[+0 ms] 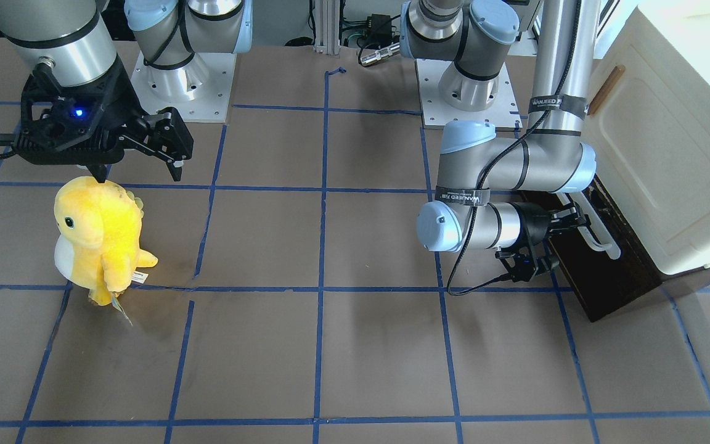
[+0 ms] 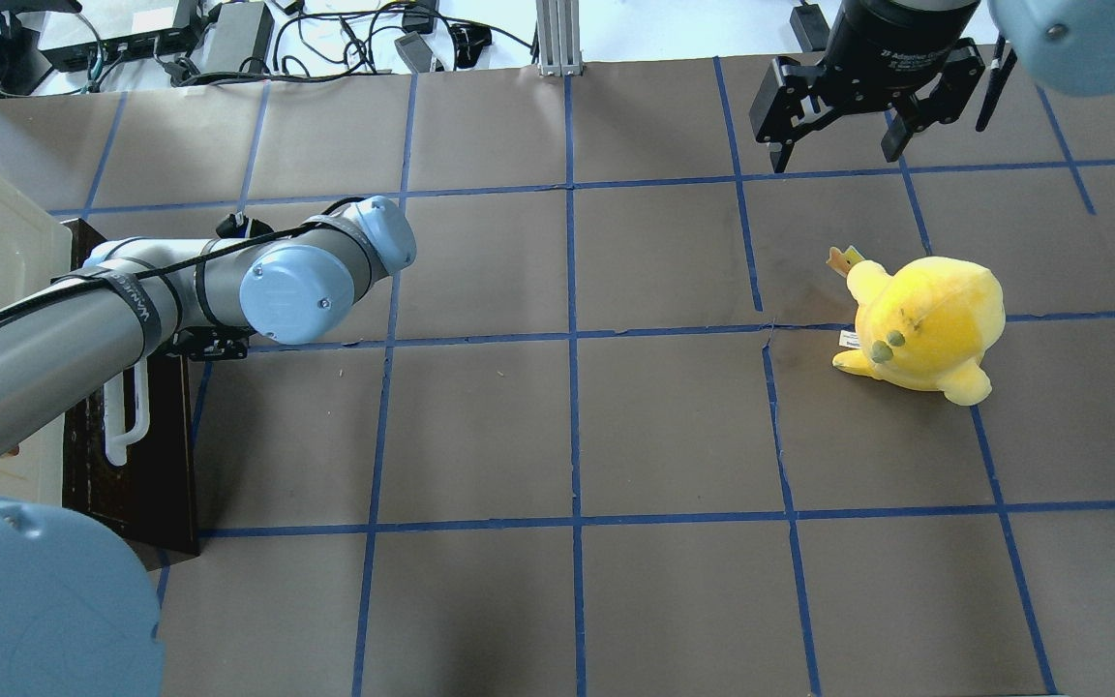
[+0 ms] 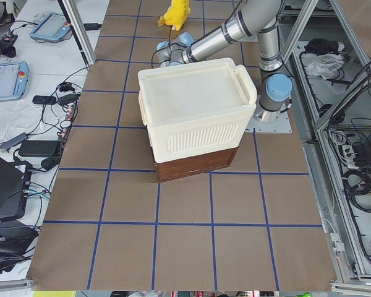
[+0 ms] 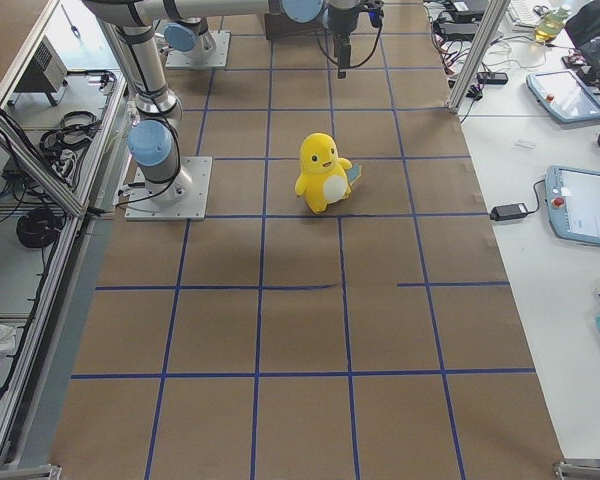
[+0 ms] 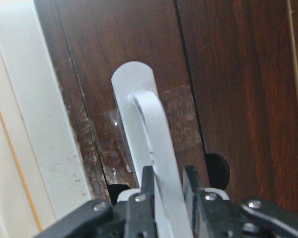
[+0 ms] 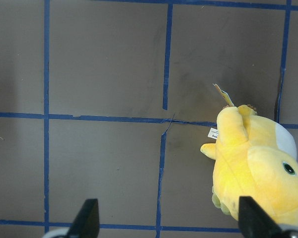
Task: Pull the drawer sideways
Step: 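Hold the handle firmly with the left gripper, adjusting grip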
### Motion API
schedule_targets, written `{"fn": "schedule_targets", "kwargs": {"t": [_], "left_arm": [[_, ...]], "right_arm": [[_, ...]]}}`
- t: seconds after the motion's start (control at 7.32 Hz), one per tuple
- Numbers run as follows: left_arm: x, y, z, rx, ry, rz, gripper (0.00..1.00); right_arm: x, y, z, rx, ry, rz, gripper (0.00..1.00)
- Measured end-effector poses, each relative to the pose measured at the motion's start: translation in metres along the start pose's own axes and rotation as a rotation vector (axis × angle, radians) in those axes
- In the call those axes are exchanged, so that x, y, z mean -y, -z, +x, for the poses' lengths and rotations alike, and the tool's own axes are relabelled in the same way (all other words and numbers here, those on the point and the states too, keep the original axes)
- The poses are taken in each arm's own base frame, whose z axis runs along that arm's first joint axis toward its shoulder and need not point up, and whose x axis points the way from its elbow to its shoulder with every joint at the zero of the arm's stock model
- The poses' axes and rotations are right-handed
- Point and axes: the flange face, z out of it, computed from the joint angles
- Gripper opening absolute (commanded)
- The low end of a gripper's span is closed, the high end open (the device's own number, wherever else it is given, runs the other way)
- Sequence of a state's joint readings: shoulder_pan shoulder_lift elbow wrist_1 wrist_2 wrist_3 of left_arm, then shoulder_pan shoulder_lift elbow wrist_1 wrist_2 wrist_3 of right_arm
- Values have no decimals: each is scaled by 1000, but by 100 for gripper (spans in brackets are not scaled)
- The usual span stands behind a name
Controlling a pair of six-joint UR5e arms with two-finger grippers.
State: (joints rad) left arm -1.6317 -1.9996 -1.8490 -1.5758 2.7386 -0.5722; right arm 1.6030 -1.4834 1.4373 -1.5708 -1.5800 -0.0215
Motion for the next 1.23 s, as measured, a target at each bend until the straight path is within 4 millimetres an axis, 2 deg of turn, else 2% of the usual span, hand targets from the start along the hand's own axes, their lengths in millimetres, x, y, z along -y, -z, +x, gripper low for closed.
{"fn": "schedule_targets", "kwargs": {"t": [0.41,0.82,1.23], "left_arm": [[3,5,-2,-19,9,-2,30],[0,19,2,-25,3,18,30],[-2,22,-1,-26,0,22,31]], "right_arm": [[0,0,0,0,0,0,100],[0,0,0,0,0,0,100],[0,0,0,0,0,0,100]]}}
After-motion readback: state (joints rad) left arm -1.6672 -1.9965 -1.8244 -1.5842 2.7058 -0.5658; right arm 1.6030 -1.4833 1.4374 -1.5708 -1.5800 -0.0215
